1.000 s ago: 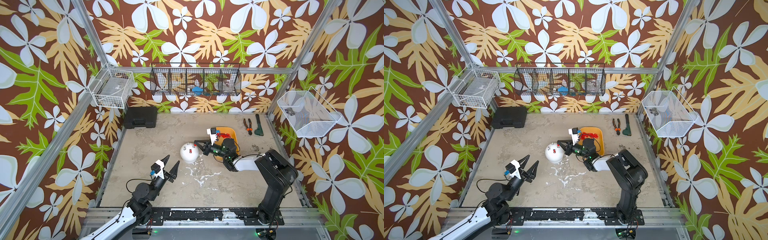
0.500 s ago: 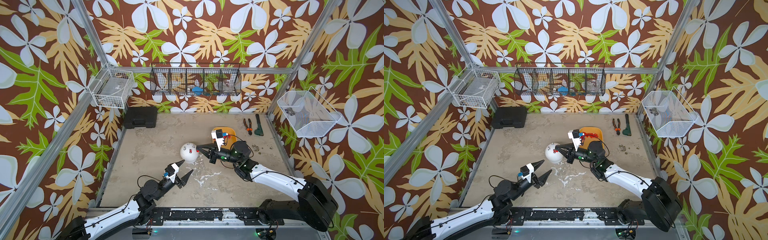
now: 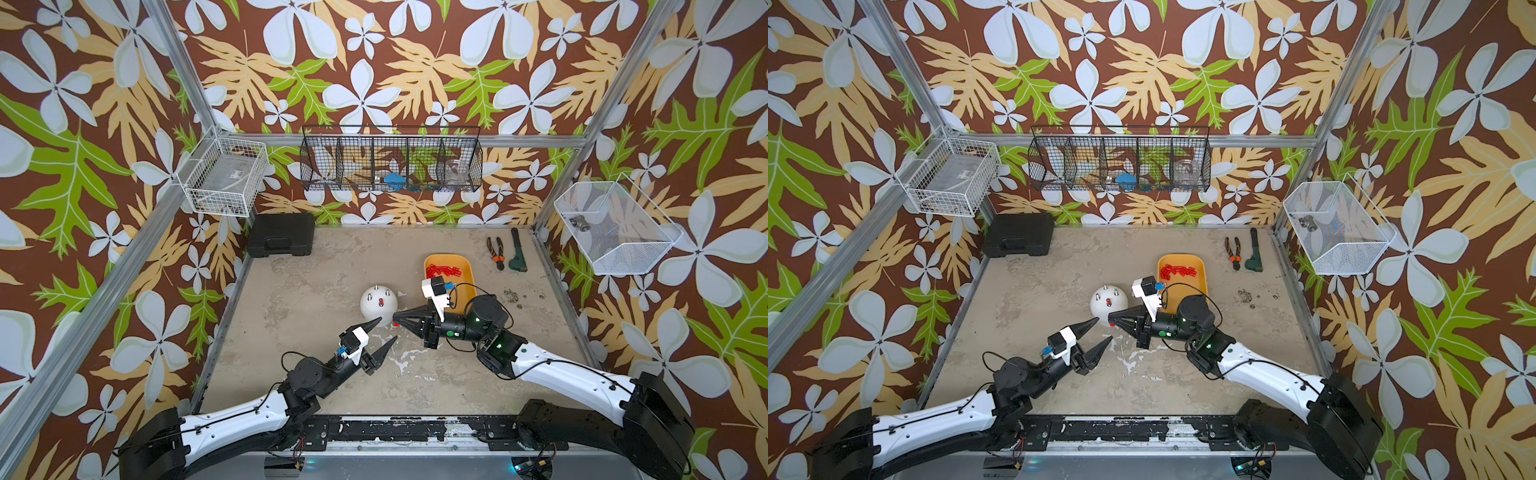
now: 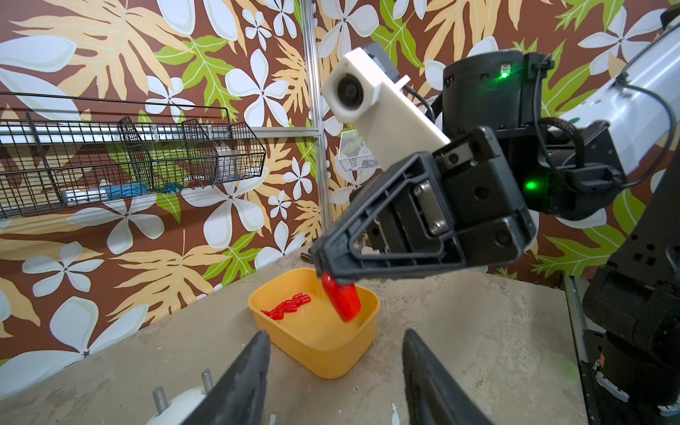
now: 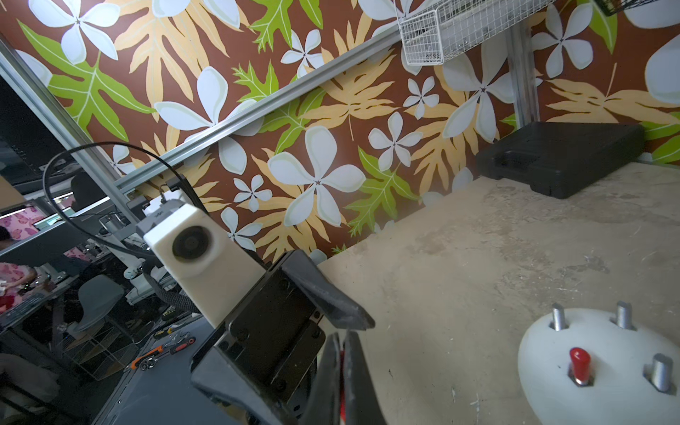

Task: Cover the protruding screws with screw protection sleeves
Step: Adjust the screw protection sleeve.

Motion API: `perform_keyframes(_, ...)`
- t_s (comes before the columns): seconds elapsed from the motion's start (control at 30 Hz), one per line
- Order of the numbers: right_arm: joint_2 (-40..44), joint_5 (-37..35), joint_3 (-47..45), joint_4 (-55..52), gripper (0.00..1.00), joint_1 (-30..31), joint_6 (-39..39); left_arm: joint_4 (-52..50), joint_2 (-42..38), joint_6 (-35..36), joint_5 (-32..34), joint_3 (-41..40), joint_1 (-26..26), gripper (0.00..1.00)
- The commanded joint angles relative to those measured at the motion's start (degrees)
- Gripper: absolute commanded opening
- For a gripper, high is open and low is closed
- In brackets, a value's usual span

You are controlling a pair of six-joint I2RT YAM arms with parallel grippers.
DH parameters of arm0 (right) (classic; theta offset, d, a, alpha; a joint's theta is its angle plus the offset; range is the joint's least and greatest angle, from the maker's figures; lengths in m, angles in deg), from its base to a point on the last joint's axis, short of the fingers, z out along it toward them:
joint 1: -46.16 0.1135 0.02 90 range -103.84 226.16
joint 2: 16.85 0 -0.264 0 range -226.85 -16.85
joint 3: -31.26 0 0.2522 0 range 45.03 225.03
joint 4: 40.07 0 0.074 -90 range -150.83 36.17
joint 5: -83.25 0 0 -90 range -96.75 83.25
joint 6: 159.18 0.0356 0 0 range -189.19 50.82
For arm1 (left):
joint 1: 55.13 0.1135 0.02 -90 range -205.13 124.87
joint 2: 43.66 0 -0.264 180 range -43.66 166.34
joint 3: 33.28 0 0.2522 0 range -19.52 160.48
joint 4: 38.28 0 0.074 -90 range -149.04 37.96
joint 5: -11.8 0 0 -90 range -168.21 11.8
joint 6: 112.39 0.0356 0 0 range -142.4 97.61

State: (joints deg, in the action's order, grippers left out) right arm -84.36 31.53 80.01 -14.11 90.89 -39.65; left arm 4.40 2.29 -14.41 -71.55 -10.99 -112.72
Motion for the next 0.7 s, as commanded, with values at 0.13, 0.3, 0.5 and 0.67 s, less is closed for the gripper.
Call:
perform_keyframes(0.13,0.21,-3.43,-2.25,5.51,0.00,1.76,-0.65,4.07,3.19,0.85,-0.43,2.08,-0.34,0.52)
perform_keyframes(0.3,0.73,-5.43,-2.68,6.50,0.00,2.12,-0.65,4.81,5.13,0.35,-0.83,2.40,-0.48,0.51)
perform_keyframes(0.5,1.04,-5.69,-2.94,7.03,0.00,2.12,-0.28,5.51,6.72,-0.34,-0.60,2.54,-0.60,0.51)
perform_keyframes(0.67,0.67,-5.29,-2.99,7.08,0.00,2.45,-0.23,5.75,7.27,-0.02,-0.13,2.67,-0.70,0.46)
